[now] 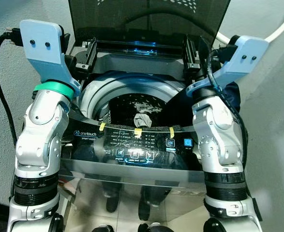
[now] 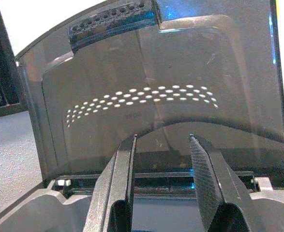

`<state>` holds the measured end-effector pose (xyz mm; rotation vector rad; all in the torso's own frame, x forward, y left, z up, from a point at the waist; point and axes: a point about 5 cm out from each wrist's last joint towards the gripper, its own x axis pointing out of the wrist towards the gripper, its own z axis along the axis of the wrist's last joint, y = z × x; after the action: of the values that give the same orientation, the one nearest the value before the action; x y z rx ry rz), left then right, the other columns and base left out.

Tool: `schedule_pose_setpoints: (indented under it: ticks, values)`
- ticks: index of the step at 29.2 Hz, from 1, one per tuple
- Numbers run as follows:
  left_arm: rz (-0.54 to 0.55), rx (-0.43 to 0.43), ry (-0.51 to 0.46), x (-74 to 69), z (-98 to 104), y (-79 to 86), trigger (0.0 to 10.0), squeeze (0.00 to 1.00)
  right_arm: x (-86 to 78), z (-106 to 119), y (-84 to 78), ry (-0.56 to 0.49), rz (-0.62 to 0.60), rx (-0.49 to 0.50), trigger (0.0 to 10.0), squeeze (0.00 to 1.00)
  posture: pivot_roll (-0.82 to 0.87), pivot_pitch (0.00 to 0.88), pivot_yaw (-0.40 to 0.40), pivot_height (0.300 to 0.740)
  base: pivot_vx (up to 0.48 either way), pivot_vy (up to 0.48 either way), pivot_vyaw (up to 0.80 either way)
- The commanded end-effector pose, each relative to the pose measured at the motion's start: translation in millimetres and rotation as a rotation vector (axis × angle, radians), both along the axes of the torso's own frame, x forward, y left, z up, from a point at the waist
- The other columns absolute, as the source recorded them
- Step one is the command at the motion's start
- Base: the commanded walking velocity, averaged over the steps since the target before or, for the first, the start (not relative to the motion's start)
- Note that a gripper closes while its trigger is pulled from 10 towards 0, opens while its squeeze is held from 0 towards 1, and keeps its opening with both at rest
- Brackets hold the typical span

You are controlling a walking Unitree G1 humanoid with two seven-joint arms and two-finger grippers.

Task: Clothes washing

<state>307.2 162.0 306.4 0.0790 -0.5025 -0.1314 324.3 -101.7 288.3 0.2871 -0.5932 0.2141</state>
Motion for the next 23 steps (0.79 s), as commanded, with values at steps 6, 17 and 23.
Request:
schedule_pose_setpoints:
  ticks: [6,17,23]
  values:
    - [0.006,0.003,-0.012,2.6,-0.6,-0.5,10.0,0.0,-1.7,2.1,4.1,-0.01,0.01,-0.01,10.0,0.0,0.05,0.033,0.005,0.74,-0.444,0.0,0.0]
    - [-0.003,0.005,-0.019,3.8,-0.2,-3.7,10.0,0.0,-2.8,1.0,2.2,-0.003,-0.003,-0.032,10.0,0.0,0.05,0.035,0.009,0.74,-0.441,0.0,0.0]
    - [0.002,0.002,-0.023,3.6,0.1,-3.5,10.0,0.0,-2.5,1.5,6.7,-0.011,0.018,-0.056,10.0,0.0,0.05,0.036,0.003,0.74,-0.435,0.0,0.0]
